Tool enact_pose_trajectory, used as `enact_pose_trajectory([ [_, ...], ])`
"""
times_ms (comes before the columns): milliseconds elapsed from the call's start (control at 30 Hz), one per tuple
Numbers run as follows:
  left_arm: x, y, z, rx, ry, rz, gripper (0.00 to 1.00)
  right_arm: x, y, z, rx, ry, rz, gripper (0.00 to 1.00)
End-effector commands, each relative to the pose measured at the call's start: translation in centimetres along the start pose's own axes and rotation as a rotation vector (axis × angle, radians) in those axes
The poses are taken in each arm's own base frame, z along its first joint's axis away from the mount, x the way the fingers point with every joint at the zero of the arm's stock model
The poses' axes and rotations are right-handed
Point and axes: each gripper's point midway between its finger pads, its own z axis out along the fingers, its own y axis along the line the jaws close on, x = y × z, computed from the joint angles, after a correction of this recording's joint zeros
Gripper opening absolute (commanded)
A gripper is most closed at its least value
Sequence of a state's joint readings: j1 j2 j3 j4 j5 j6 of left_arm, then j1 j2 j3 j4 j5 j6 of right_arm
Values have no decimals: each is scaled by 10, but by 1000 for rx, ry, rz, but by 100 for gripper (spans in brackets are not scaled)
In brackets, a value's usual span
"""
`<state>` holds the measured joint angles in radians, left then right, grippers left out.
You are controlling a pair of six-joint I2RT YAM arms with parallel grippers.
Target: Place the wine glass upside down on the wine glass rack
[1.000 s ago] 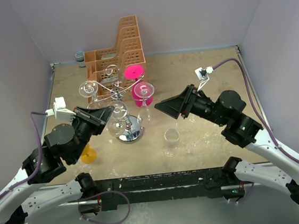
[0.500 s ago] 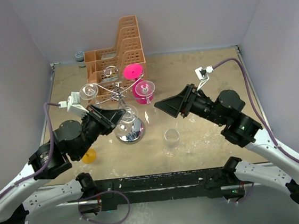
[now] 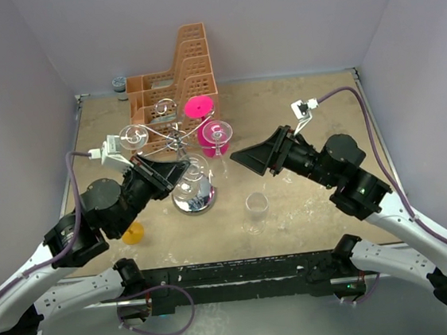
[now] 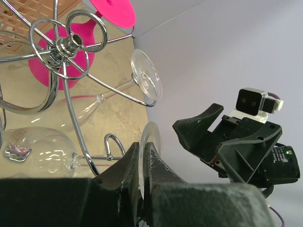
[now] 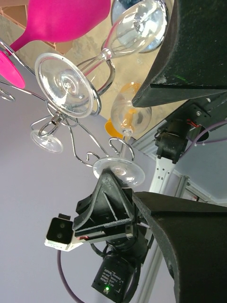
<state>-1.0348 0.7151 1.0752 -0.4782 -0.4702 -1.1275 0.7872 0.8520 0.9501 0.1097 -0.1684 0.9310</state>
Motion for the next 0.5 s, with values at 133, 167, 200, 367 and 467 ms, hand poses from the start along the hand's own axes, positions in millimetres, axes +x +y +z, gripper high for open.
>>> enact_pose_trajectory([
  [133,-23,-19,7,11,-91,12,0,-18,15,-5,-31,-66,-2,73],
  [167,-26,-15,7,-8,-107,10,0,-18,15,-6,-31,-68,-1,73],
  [200,-29,-10,8,-29,-127,9,0,-18,15,-6,-32,-69,-1,73],
  [367,-35,1,5,-76,-162,13,3,-18,14,-6,-30,-69,1,73],
  [467,-36,5,5,-98,-165,21,11,-17,13,-5,-28,-69,2,73],
])
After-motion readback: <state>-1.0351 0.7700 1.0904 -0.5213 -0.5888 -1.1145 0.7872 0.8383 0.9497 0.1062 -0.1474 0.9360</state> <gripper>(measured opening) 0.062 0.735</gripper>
